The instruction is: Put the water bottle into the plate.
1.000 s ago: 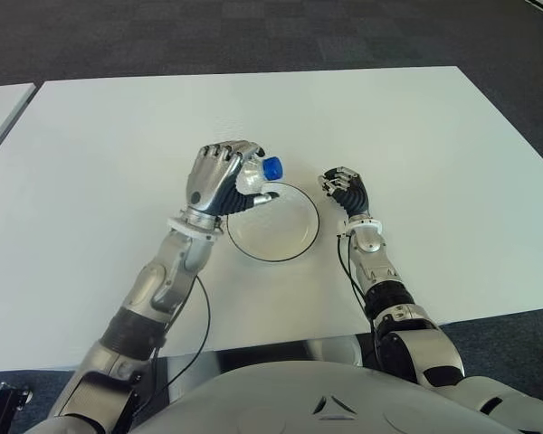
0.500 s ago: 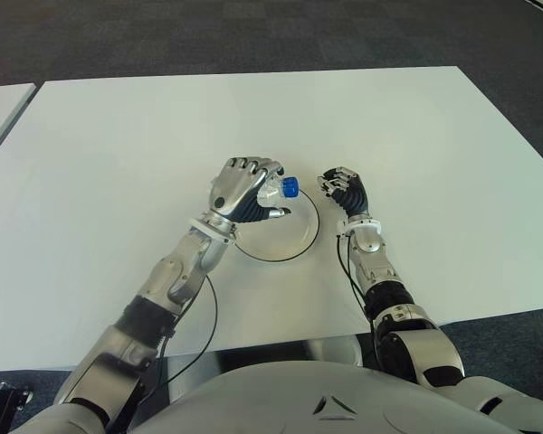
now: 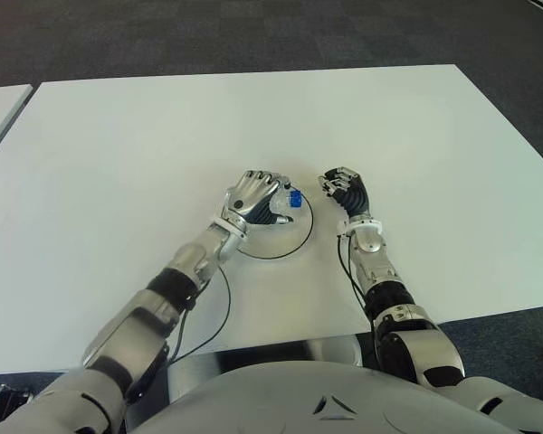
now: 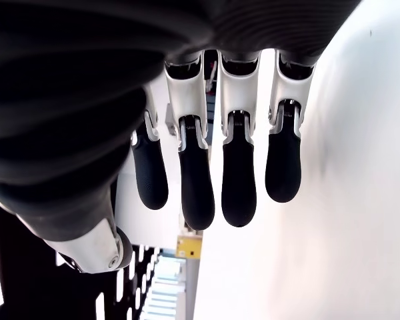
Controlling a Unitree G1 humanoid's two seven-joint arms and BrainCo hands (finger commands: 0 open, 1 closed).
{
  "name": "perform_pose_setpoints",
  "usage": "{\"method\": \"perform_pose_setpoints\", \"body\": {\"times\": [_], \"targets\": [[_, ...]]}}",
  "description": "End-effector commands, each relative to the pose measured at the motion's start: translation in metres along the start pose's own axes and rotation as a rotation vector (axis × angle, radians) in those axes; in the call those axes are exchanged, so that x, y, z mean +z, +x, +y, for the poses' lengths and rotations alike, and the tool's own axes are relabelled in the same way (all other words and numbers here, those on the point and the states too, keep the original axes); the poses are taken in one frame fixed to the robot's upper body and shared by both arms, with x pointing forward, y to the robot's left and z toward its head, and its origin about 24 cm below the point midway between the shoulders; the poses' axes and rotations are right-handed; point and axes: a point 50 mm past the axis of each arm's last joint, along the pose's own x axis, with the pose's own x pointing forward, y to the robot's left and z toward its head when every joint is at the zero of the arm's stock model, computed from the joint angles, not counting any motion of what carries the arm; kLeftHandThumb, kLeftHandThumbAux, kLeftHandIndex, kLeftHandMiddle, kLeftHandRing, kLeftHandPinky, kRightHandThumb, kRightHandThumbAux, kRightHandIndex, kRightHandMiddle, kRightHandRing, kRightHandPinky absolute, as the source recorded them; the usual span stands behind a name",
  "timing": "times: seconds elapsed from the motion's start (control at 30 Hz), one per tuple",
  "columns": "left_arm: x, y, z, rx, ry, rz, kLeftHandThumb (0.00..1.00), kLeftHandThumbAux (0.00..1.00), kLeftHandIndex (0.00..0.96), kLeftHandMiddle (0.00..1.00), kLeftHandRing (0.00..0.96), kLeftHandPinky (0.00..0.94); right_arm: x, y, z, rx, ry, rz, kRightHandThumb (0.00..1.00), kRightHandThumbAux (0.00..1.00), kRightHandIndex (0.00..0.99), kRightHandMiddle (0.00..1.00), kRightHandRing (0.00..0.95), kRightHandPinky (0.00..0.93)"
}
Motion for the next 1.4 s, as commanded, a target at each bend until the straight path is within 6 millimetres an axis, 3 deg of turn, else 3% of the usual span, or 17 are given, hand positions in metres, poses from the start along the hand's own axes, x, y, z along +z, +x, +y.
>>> {"method": "perform_pose_setpoints", "body": {"times": [0.03, 0.7, 1.07, 1.1, 1.17, 1.2, 1.27, 1.37, 1.4], "targets": [[-0.012, 0.000, -0.005, -0.020, 0.004, 0.039, 0.852, 0.669, 0.397, 0.539, 0.860, 0.850, -0.004, -0.003, 0.002, 0.000, 0.002, 0.020, 0.706, 0.730, 0.429, 0.520, 0.525, 0.530], [-0.027, 0.002, -0.016, -0.080, 0.032, 0.116, 0.850, 0.668, 0.401, 0.548, 0.841, 0.832, -0.004, -0.004, 0.000, -0.001, -0.010, 0.013, 0.705, 0.730, 0.428, 0.516, 0.523, 0.535], [-0.030, 0.001, -0.015, -0.050, 0.000, 0.150, 0.848, 0.660, 0.412, 0.577, 0.727, 0.708, -0.003, -0.004, 0.000, 0.003, -0.009, 0.011, 0.706, 0.729, 0.428, 0.514, 0.520, 0.527], [-0.031, 0.001, -0.016, -0.059, 0.001, 0.154, 0.846, 0.661, 0.408, 0.575, 0.696, 0.674, -0.003, -0.004, 0.000, 0.003, -0.009, 0.011, 0.706, 0.729, 0.428, 0.514, 0.519, 0.527], [-0.032, 0.001, -0.016, -0.069, 0.002, 0.158, 0.837, 0.668, 0.402, 0.512, 0.510, 0.517, -0.003, -0.004, 0.000, 0.003, -0.009, 0.011, 0.706, 0.729, 0.429, 0.515, 0.521, 0.535], [-0.032, 0.001, -0.016, -0.079, 0.009, 0.159, 0.836, 0.669, 0.401, 0.503, 0.484, 0.495, -0.003, -0.004, 0.000, 0.003, -0.010, 0.012, 0.706, 0.729, 0.429, 0.515, 0.521, 0.536], [-0.033, 0.001, -0.017, -0.092, 0.022, 0.160, 0.699, 0.606, 0.255, 0.344, 0.318, 0.325, -0.003, -0.004, 0.000, 0.003, -0.010, 0.013, 0.706, 0.729, 0.429, 0.516, 0.523, 0.538], [-0.034, 0.001, -0.017, -0.105, 0.049, 0.154, 0.550, 0.606, 0.123, 0.171, 0.139, 0.115, -0.003, -0.004, 0.000, 0.002, -0.010, 0.013, 0.706, 0.729, 0.428, 0.517, 0.525, 0.540], [-0.034, 0.002, -0.017, -0.103, 0.056, 0.151, 0.533, 0.607, 0.109, 0.152, 0.119, 0.092, -0.003, -0.004, 0.000, 0.002, -0.010, 0.013, 0.706, 0.729, 0.428, 0.517, 0.526, 0.540]]}}
